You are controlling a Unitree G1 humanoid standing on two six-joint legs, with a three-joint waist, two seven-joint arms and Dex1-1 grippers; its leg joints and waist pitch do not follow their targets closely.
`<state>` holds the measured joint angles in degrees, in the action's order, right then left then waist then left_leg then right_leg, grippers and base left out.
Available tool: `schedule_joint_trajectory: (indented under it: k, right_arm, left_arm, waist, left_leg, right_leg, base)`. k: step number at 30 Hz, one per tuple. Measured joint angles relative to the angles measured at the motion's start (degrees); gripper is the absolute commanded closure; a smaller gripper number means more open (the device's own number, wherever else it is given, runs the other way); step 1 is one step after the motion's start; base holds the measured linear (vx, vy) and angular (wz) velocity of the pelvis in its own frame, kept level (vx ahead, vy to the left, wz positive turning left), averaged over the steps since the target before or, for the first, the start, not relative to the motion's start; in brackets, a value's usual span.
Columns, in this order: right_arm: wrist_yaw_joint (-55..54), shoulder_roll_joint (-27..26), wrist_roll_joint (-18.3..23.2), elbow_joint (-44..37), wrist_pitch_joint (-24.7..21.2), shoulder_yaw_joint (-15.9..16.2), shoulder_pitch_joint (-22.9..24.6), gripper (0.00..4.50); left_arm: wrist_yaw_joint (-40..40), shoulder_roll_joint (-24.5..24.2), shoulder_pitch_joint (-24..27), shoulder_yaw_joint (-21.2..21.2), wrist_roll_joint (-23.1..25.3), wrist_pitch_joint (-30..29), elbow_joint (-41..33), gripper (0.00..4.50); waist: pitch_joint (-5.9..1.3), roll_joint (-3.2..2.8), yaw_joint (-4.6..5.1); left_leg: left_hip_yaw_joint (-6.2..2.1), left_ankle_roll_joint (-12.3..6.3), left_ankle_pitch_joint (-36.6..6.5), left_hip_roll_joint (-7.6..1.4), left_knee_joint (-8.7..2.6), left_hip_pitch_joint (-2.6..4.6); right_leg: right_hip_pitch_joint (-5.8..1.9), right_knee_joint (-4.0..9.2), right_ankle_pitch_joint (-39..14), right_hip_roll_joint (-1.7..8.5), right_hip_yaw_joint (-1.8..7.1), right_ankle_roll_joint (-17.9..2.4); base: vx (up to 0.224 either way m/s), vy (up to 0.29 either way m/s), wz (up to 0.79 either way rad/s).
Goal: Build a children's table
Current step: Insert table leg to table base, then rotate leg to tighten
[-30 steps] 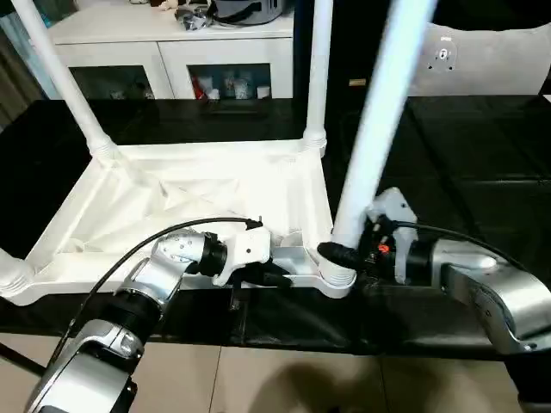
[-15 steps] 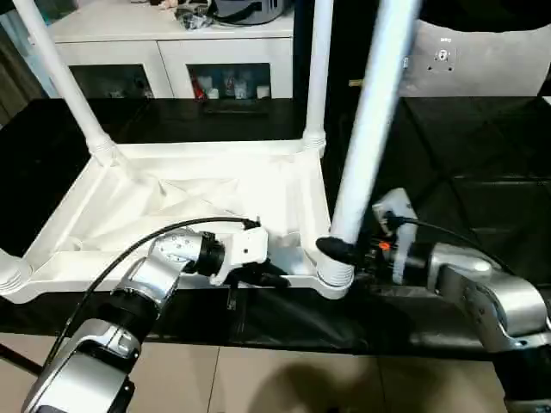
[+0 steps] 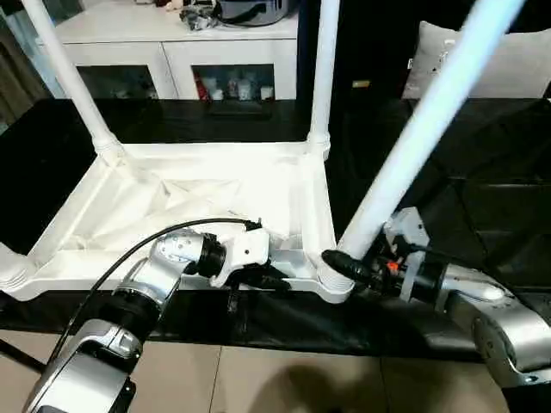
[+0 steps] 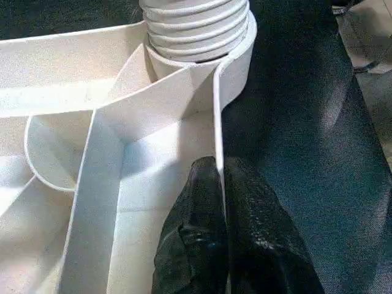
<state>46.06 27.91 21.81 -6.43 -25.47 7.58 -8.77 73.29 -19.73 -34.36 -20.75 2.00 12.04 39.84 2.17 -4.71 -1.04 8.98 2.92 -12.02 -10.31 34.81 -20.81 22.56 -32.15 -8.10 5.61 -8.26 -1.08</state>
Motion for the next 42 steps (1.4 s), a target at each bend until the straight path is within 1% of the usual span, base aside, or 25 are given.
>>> schedule_joint_trajectory:
  k: [2,4,6,8,10,13,15,18,19,20,22,23,25,26,28,30,33,35,37,38,40,41,42]
  right_arm:
    - [0.17,0.44,-0.35,-0.17,0.38,0.55,-0.05,2.59]
    - [0.54,1.21,-2.48,-1.34,0.83,1.72,-0.24,2.59]
    - [0.71,1.32,-3.45,-1.56,0.89,2.12,-0.44,2.60]
    - [1.27,1.49,-3.89,-0.71,1.15,2.97,-1.48,2.60]
    - [2.75,2.27,-4.81,0.79,1.88,4.86,-3.35,2.60]
    - [3.47,2.67,-5.92,1.06,2.43,5.78,-4.07,2.60]
    - [3.97,3.00,-6.08,0.96,2.53,5.77,-4.08,2.60]
    - [3.95,3.74,-6.43,0.47,2.53,5.55,-3.93,2.60]
    - [3.93,3.74,-6.45,0.36,2.53,5.50,-3.92,2.60]
    - [3.75,3.78,-6.48,-0.06,2.53,5.25,-3.60,2.60]
    - [3.65,3.86,-6.47,-0.72,2.53,4.54,-3.08,2.60]
    - [3.63,3.86,-6.46,-0.91,2.53,4.44,-3.00,2.60]
    - [2.73,3.82,-6.41,-1.70,2.53,3.75,-2.40,2.60]
    - [2.04,3.46,-6.41,-1.91,2.53,3.40,-2.35,2.60]
    - [0.18,1.79,-6.41,-2.11,2.53,2.84,-1.93,2.60]
    - [-1.04,0.78,-6.39,-2.13,2.51,2.79,-1.76,2.60]
    - [-2.14,-0.18,-6.28,-2.15,2.48,2.75,-1.55,2.60]
    - [-3.71,-1.64,-6.37,-2.04,2.16,2.74,-1.57,2.60]
    - [-5.62,-3.42,-6.59,-1.96,2.07,2.79,-1.49,2.60]
    - [-6.14,-3.81,-6.70,-1.88,1.98,2.81,-1.54,2.60]
    - [-7.72,-5.11,-7.18,-1.86,1.67,2.91,-1.59,2.60]
    - [-8.93,-6.29,-7.69,-1.71,1.23,3.19,-1.95,2.60]
    - [-9.62,-7.02,-8.03,-1.62,1.13,3.19,-1.99,2.60]
  left_arm:
    - [0.06,-0.01,0.02,0.00,0.00,0.00,-0.01,4.50]
    - [0.12,-0.05,0.05,0.00,0.03,-0.06,-0.12,4.50]
    - [0.09,-0.07,0.10,-0.02,0.07,-0.25,-0.23,4.50]
    - [0.12,-0.27,0.12,-0.02,0.18,-0.35,-0.23,4.50]
    - [0.31,-0.56,-0.03,-0.16,0.46,-0.24,-0.15,4.50]
    - [0.52,-0.52,-0.51,-0.40,0.58,0.31,0.37,4.50]
    - [1.38,-0.14,-2.19,-0.81,0.85,1.19,2.58,4.50]
    - [1.86,1.12,-5.91,-1.70,1.76,2.74,7.59,4.50]
    - [1.91,1.22,-6.43,-1.71,2.08,2.90,8.11,4.50]
    - [1.92,1.59,-7.49,-1.74,2.51,3.39,9.51,4.50]
    - [2.15,2.17,-9.17,-2.11,3.10,4.03,11.29,4.50]
    - [2.45,2.28,-9.94,-2.34,3.39,4.41,12.10,4.50]
    - [2.52,3.12,-12.51,-2.86,4.04,5.66,15.43,4.50]
    - [2.51,3.46,-13.98,-3.07,4.72,6.25,16.99,4.50]
    - [2.50,3.48,-15.68,-3.27,5.52,7.12,19.00,4.50]
    - [2.48,3.26,-15.87,-3.19,5.59,7.16,19.28,4.50]
    - [2.48,2.92,-15.87,-3.12,5.57,7.22,19.27,4.50]
    - [2.37,2.24,-14.83,-2.37,5.25,6.74,18.08,4.50]
    - [2.19,1.45,-13.11,-1.06,4.37,5.78,16.41,4.50]
    - [2.09,1.26,-12.74,-0.87,4.38,5.23,15.66,4.50]
    - [1.27,0.48,-10.99,-0.07,4.29,4.15,12.89,4.50]
    - [0.33,-0.41,-8.57,0.79,4.01,2.19,9.11,4.50]
    - [-0.32,-0.67,-7.54,1.29,3.86,1.33,7.65,4.50]
  waist:
    - [0.00,0.00,0.01]
    - [0.01,0.05,0.00]
    - [0.10,0.22,-0.01]
    - [0.16,0.30,0.32]
    - [0.27,0.42,0.87]
    - [0.43,0.67,1.07]
    - [0.55,0.83,1.06]
    - [0.70,0.73,0.87]
    - [0.76,0.72,0.89]
    - [1.01,0.41,0.85]
    - [1.36,0.08,0.94]
    - [1.46,0.00,0.98]
    - [1.85,-0.54,0.86]
    - [2.08,-0.88,0.96]
    - [2.35,-1.32,1.09]
    - [2.45,-1.48,1.35]
    - [2.49,-1.46,1.74]
    - [2.58,-1.24,2.05]
    - [2.65,-1.19,2.37]
    - [2.72,-0.92,2.54]
    - [2.80,-0.70,2.77]
    - [2.84,-0.50,3.24]
    - [2.81,-0.55,3.49]
  left_leg:
    - [0.01,0.00,0.00,0.01,-0.05,0.02]
    - [0.00,0.00,0.00,0.00,-0.09,0.08]
    - [0.00,0.00,0.00,0.00,-0.13,0.26]
    - [0.00,0.01,-0.01,0.00,-0.18,0.49]
    - [-0.01,0.03,-0.02,0.01,-0.21,0.71]
    - [-0.11,0.03,-0.03,0.00,-0.30,0.80]
    - [-0.17,0.03,-0.03,0.01,-0.33,0.80]
    - [-0.27,0.03,-0.03,0.03,-0.56,0.81]
    - [-0.27,0.03,-0.03,0.05,-0.57,0.79]
    - [-0.29,0.03,-0.03,0.06,-0.53,0.82]
    - [-0.31,0.03,-0.03,0.14,-0.57,0.87]
    - [-0.32,0.03,-0.03,0.17,-0.57,0.86]
    - [-0.52,0.03,-0.03,0.19,-0.54,0.85]
    - [-0.51,0.02,-0.03,0.25,-0.68,0.84]
    - [-0.52,0.02,-0.03,0.26,-0.74,0.81]
    - [-0.53,0.02,-0.03,0.26,-0.75,0.78]
    - [-0.54,0.02,-0.03,0.26,-0.85,0.77]
    - [-0.54,0.02,-0.03,0.30,-1.00,0.79]
    - [-0.58,0.02,-0.03,0.30,-1.04,0.81]
    - [-0.59,0.02,-0.03,0.32,-1.07,0.80]
    - [-0.63,0.02,-0.03,0.33,-1.17,0.85]
    - [-0.67,0.02,-0.03,0.34,-1.26,0.84]
    - [-0.71,0.03,-0.03,0.36,-1.26,0.86]
  right_leg:
    - [0.00,0.01,-0.01,0.00,0.01,0.01]
    - [-0.04,0.01,-0.02,-0.02,0.01,0.03]
    - [-0.18,0.05,-0.03,-0.04,0.00,0.02]
    - [-0.39,0.15,-0.04,-0.04,0.00,0.04]
    - [-0.58,0.24,-0.06,-0.04,-0.02,0.06]
    - [-0.71,0.47,-0.06,-0.10,-0.11,0.07]
    - [-0.75,0.58,-0.06,-0.13,-0.13,0.07]
    - [-0.86,1.11,-0.06,-0.21,-0.20,0.07]
    - [-0.86,1.13,-0.06,-0.21,-0.18,0.08]
    - [-0.96,1.16,-0.06,-0.20,-0.18,0.07]
    - [-1.11,1.36,-0.06,-0.17,-0.18,0.08]
    - [-1.13,1.35,-0.06,-0.15,-0.16,0.08]
    - [-1.33,1.54,-0.07,-0.19,-0.26,0.09]
    - [-1.39,1.82,-0.07,-0.19,-0.24,0.09]
    - [-1.43,1.90,-0.07,-0.19,-0.24,0.08]
    - [-1.47,1.89,-0.07,-0.19,-0.24,0.08]
    - [-1.50,1.89,-0.07,-0.19,-0.26,0.08]
    - [-1.54,1.89,-0.07,-0.18,-0.24,0.08]
    - [-1.48,1.90,-0.07,-0.18,-0.30,0.09]
    - [-1.46,1.91,-0.07,-0.18,-0.28,0.09]
    - [-1.42,1.94,-0.07,-0.18,-0.33,0.09]
    - [-1.38,2.06,-0.07,-0.19,-0.36,0.09]
    - [-1.39,2.05,-0.07,-0.19,-0.38,0.09]
  base:
    - [0.000,0.000,0.00]
    - [0.000,0.000,0.00]
    - [0.000,0.000,0.00]
    - [0.000,0.000,0.00]
    - [0.000,0.000,0.00]
    - [0.000,0.000,0.00]
    - [0.000,0.000,0.00]
    - [0.000,0.000,0.00]
    - [0.000,0.000,0.00]
    - [0.000,0.000,0.00]
    - [0.000,0.000,0.00]
    - [0.000,0.000,0.00]
    - [0.000,0.000,0.00]
    - [0.000,0.000,0.00]
    - [0.000,0.000,0.00]
    - [0.000,0.000,0.00]
    - [0.000,0.000,0.00]
    - [0.000,0.000,0.00]
    - [0.000,0.000,0.00]
    - [0.000,0.000,0.00]
    - [0.000,0.000,0.00]
    - [0.000,0.000,0.00]
    - [0.000,0.000,0.00]
